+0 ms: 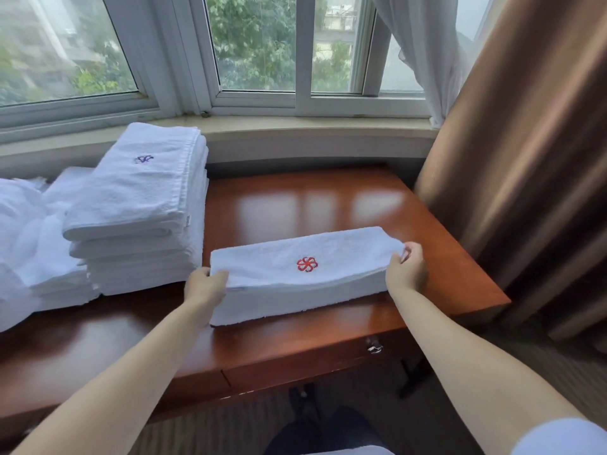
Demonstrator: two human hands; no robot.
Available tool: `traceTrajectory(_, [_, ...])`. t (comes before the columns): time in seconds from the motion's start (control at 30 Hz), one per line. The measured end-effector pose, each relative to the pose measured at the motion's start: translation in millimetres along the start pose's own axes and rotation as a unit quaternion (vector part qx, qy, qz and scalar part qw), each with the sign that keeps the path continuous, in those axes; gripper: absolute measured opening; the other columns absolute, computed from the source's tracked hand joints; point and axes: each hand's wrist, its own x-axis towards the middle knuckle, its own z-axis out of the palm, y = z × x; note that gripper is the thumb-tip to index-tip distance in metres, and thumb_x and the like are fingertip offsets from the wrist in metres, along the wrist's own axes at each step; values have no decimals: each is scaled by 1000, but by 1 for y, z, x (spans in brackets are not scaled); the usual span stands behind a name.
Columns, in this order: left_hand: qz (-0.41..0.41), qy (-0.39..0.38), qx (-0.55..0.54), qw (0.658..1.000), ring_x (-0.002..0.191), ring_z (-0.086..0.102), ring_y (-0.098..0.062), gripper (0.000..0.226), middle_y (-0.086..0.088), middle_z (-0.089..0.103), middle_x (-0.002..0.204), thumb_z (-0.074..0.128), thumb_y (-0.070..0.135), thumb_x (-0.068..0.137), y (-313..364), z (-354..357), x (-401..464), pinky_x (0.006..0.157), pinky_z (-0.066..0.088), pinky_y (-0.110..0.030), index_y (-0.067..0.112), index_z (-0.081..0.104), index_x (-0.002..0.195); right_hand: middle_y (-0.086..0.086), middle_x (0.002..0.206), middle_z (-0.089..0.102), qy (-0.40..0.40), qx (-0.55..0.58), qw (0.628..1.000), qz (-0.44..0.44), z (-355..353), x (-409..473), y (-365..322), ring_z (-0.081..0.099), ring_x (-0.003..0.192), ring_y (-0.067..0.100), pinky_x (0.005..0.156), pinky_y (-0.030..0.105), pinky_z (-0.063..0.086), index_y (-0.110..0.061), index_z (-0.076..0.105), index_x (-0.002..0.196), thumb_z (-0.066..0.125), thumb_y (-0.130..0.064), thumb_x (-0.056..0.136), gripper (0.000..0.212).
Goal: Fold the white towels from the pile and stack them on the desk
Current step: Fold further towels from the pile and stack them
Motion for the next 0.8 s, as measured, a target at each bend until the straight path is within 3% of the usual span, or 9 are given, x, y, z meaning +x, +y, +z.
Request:
traceTrajectory(0.07, [29, 57, 20, 998, 64, 45, -26, 22, -7, 49, 67, 61, 15, 81, 1, -5, 3, 61, 35, -32, 13, 48, 64, 5, 98, 58, 39, 23, 998, -38, 0, 5, -5, 50, 86, 24, 72, 25, 31, -14, 53, 110, 49, -8, 91, 20])
traceTrajectory(0.17, [-3, 18, 167, 986, 77, 56, -39, 15, -6, 50, 65, 64, 9, 72, -13, -8, 1, 64, 44, -39, 10, 51, 65, 13, 115, 57, -28, -71, 993, 86, 4, 6, 11, 52, 104, 32, 82, 32, 41, -15, 53, 114, 51, -11, 87, 27])
traceTrajectory(0.23, [-40, -14, 211, 977, 101, 56, -42, 13, -14, 59, 89, 66, 10, 73, -28, -9, 2, 84, 49, -44, 6, 60, 84, 17, 128, 48, -86, -164, 969, 164, 5, 0, 27, 42, 120, 35, 95, 39, 40, -11, 51, 122, 53, -16, 86, 36])
traceTrajectory(0.3, [-56, -1, 156, 986, 111, 54, -35, 49, -16, 57, 117, 72, 16, 77, -33, -9, 10, 92, 48, -42, 3, 54, 121, 18, 134, 42, -77, -177, 964, 182, 6, -1, 32, 37, 125, 36, 99, 41, 38, -8, 48, 126, 58, -23, 85, 45])
traceTrajectory(0.37, [-77, -14, 73, 994, 99, 58, -29, 62, -13, 57, 113, 76, 21, 79, -27, -7, 13, 83, 51, -39, -1, 48, 129, 19, 133, 47, -67, -103, 970, 210, 7, 1, 27, 45, 121, 36, 97, 40, 42, -6, 46, 127, 64, -19, 82, 51])
traceTrajectory(0.43, [-136, -61, -13, 989, 77, 63, -23, 52, -12, 64, 101, 79, 19, 78, -20, -4, 15, 61, 52, -31, -4, 56, 118, 17, 127, 56, -77, 43, 956, 279, 9, 5, 18, 56, 111, 33, 86, 33, 44, -1, 45, 129, 69, -9, 80, 56])
traceTrajectory(0.5, [-164, -102, -31, 981, 67, 64, -21, 43, -14, 68, 102, 76, 15, 78, -14, 0, 14, 47, 48, -24, -2, 58, 114, 15, 119, 59, -97, 108, 939, 313, 10, 6, 11, 58, 101, 31, 78, 33, 42, 0, 47, 129, 72, -7, 79, 57])
traceTrajectory(0.67, [-121, -144, -60, 980, 89, 67, -34, 45, -20, 67, 107, 60, 6, 81, 15, 15, -1, 71, 56, -36, 0, 52, 124, 8, 115, 56, -141, 185, 936, 263, 22, -5, -19, 57, 107, 30, 95, 40, 48, -11, 45, 126, 56, -8, 88, 40])
traceTrajectory(0.8, [-56, -174, -70, 981, 88, 66, -34, 40, -16, 67, 101, 54, 4, 81, 58, 19, -36, 63, 53, -31, 4, 54, 121, 8, 110, 55, -160, 271, 926, 208, 18, -11, -77, 55, 100, 24, 89, 35, 45, -11, 47, 124, 52, -5, 89, 36])
